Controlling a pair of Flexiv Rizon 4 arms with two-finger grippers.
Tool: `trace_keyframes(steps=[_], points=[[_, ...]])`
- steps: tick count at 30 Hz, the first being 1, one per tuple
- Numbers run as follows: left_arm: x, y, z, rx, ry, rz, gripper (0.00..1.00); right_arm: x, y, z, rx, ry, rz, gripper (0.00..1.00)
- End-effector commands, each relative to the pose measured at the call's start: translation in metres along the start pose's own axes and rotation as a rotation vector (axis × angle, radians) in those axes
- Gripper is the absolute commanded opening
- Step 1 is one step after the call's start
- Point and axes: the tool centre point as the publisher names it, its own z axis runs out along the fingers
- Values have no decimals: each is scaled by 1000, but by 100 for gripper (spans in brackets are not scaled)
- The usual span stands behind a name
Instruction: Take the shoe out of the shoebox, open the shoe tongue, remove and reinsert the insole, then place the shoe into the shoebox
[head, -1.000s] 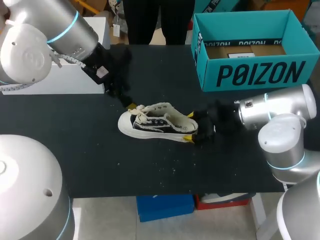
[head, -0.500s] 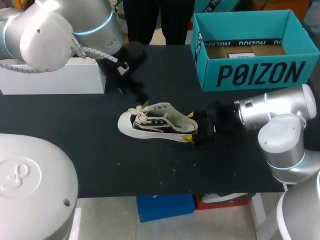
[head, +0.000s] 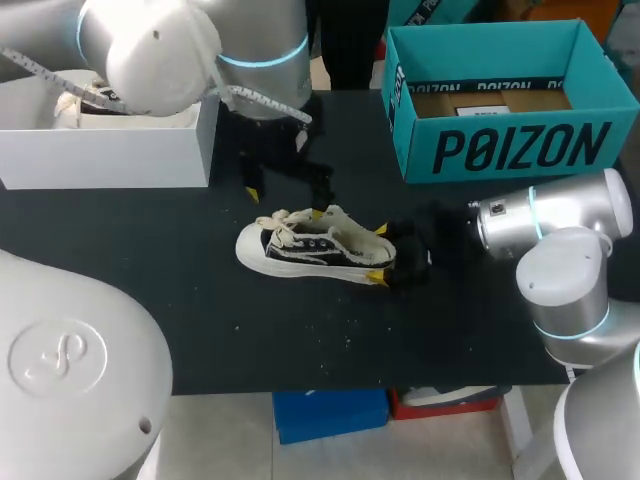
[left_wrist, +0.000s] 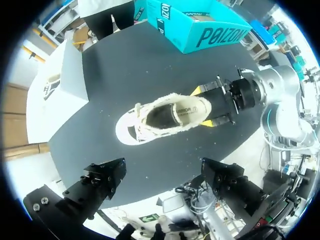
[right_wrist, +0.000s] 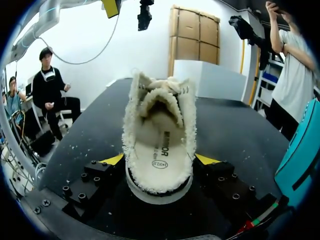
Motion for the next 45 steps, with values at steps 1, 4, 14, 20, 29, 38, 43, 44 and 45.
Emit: trace_keyframes(steps=[1,4,14,20,29,38,43,44,45], points=[[15,-17,20,-195,-224,-43,100,0,0,2,3,-1,2,0],[17,-21,27,-204,-246,-44,100,0,0,2,3,-1,2,0],[19,-40,50,-252,-308,-46,100,0,0,2,3,-1,2,0],[20,-48,69,-252,-377,-65,100,0,0,2,3,-1,2,0],[19,-60,91,-266,-467,-97,100,0,0,2,3,-1,2,0],[18,-59,108,-281,-510,-113,100,0,0,2,3,-1,2,0],[14,-58,114,-287,-529,-120,100,0,0,2,3,-1,2,0],[14,-58,114,-284,-535,-124,100,0,0,2,3,-1,2,0],[13,-58,114,-282,-538,-124,100,0,0,2,3,-1,2,0]])
